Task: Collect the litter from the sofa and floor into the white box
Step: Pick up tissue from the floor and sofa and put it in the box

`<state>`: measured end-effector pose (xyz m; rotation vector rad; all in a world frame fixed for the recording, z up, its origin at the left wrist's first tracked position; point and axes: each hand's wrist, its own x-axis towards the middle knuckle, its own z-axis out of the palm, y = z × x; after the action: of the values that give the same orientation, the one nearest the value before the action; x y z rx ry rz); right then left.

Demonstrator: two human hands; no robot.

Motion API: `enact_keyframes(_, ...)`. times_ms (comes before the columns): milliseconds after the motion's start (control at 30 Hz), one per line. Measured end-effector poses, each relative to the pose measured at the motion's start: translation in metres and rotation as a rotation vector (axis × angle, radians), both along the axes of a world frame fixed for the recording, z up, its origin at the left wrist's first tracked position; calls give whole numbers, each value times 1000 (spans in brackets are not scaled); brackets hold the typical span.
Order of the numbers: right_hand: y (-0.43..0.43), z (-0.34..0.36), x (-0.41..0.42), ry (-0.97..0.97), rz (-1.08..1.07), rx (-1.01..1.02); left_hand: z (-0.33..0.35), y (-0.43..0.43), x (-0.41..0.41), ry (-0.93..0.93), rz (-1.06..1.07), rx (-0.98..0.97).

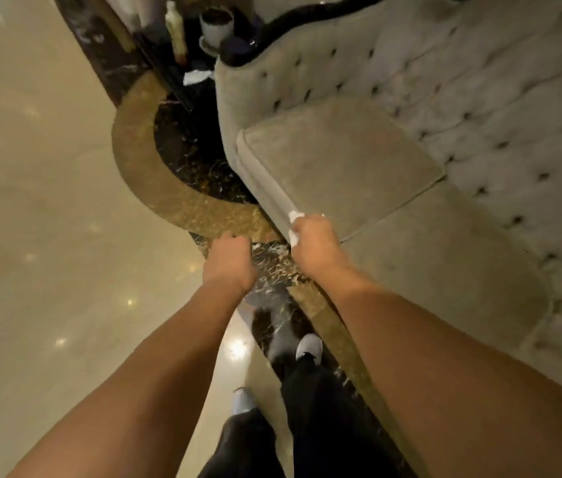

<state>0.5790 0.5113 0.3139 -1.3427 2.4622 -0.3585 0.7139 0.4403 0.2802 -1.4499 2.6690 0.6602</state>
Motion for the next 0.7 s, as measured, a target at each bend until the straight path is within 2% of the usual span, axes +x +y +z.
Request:
enact_keyframes(100,63,50,-7,12,-80,-6,55,53,-29,24,-148,-53)
enact_keyframes(200,146,85,-16,16,-240,-112,102,116,-58,74,-271,-78)
enact_keyframes(300,248,102,-28,23,-429,-196,133,194,-89,84,-392,-110)
enact_keyframes(433,383,117,-46,26,-573,-256,149,310,-130,49,-521,-117)
enact_keyframes(567,546,131,-59,32,-735,-182,152,478,-174,90,-694,-52)
enact_keyframes(700,735,134,-48,41,-971,-55,148,674,-188,113,-962,18)
